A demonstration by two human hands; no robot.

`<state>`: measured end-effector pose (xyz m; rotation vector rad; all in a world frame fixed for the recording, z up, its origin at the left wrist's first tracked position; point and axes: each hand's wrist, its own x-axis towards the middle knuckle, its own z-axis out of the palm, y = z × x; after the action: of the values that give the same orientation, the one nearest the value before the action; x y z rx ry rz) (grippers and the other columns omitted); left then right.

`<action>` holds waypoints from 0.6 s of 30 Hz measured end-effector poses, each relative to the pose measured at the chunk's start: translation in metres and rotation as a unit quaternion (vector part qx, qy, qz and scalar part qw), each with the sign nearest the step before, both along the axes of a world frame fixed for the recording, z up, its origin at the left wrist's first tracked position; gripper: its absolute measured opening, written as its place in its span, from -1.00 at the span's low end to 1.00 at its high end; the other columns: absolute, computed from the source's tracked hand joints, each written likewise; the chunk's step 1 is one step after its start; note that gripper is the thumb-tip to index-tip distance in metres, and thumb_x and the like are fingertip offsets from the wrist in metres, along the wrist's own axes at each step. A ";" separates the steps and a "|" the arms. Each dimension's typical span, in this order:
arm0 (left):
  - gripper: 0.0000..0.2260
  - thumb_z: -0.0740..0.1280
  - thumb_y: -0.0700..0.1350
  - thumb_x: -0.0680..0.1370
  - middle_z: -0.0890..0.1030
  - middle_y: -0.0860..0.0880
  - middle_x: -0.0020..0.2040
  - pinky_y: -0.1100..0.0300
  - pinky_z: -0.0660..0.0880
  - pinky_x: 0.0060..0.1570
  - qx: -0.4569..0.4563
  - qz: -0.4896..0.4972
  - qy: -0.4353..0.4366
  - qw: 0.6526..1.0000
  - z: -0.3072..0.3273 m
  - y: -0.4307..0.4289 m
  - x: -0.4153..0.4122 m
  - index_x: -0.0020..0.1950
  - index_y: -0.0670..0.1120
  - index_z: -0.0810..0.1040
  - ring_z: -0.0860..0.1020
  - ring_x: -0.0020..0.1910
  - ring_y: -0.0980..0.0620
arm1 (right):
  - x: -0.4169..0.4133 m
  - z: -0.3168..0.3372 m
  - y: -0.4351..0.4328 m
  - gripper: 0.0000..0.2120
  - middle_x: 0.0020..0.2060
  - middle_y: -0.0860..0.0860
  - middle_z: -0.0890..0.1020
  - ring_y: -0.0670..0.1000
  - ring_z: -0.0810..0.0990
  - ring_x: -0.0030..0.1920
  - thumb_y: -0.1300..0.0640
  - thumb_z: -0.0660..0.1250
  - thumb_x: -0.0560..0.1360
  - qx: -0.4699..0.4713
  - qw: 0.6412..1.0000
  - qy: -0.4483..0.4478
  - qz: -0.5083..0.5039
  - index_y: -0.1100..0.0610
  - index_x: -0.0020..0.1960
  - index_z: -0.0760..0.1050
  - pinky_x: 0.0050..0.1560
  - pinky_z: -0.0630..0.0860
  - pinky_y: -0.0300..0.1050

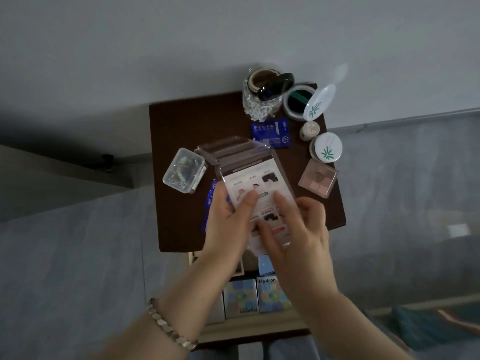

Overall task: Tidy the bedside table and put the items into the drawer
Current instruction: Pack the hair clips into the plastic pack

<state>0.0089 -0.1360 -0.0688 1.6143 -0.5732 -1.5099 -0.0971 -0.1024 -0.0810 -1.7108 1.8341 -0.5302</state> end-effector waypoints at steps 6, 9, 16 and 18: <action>-0.84 0.25 -0.20 0.55 0.66 0.04 -0.09 0.34 0.54 -0.32 -0.004 -0.085 0.039 0.996 0.003 0.013 -0.007 0.08 0.00 0.44 0.66 -0.15 0.14 | -0.025 0.007 -0.005 -0.67 0.19 -0.07 0.43 -0.07 0.49 0.14 0.03 0.28 0.47 0.138 0.958 -0.186 -0.166 -0.05 0.23 0.40 -0.05 0.59 -0.14; -0.85 0.25 -0.18 0.54 0.68 0.07 -0.14 0.32 0.55 -0.30 0.003 -0.146 0.054 0.988 0.004 0.021 -0.006 0.08 -0.01 0.45 0.66 -0.14 0.10 | -0.039 0.011 -0.015 -0.81 -0.17 -0.02 0.68 -0.06 0.67 -0.23 0.07 0.26 0.51 0.251 0.871 -0.375 -0.196 0.07 0.09 0.52 -0.32 0.60 -0.23; -0.88 0.26 -0.14 0.54 0.67 0.05 -0.12 0.30 0.56 -0.28 0.018 -0.215 0.017 0.976 0.006 0.033 0.000 0.07 -0.01 0.47 0.66 -0.15 0.10 | -0.038 0.013 -0.002 -0.81 -0.39 -0.03 0.65 -0.15 0.61 -0.42 0.10 0.30 0.49 0.262 0.847 -0.394 -0.242 0.19 -0.21 0.56 -0.45 0.48 -0.36; -0.89 0.27 -0.13 0.53 0.67 0.05 -0.12 0.30 0.57 -0.28 0.014 -0.208 -0.009 0.978 0.007 0.036 0.000 0.05 0.00 0.48 0.66 -0.16 0.11 | -0.035 0.011 0.002 -0.79 -0.37 -0.03 0.65 -0.13 0.61 -0.39 0.07 0.28 0.51 0.284 0.843 -0.389 -0.240 0.18 -0.17 0.57 -0.39 0.51 -0.33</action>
<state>0.0093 -0.0996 -0.0619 1.5965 -0.9493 -1.8109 -0.1325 -0.1005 -0.0701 -0.4942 1.5428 -0.6611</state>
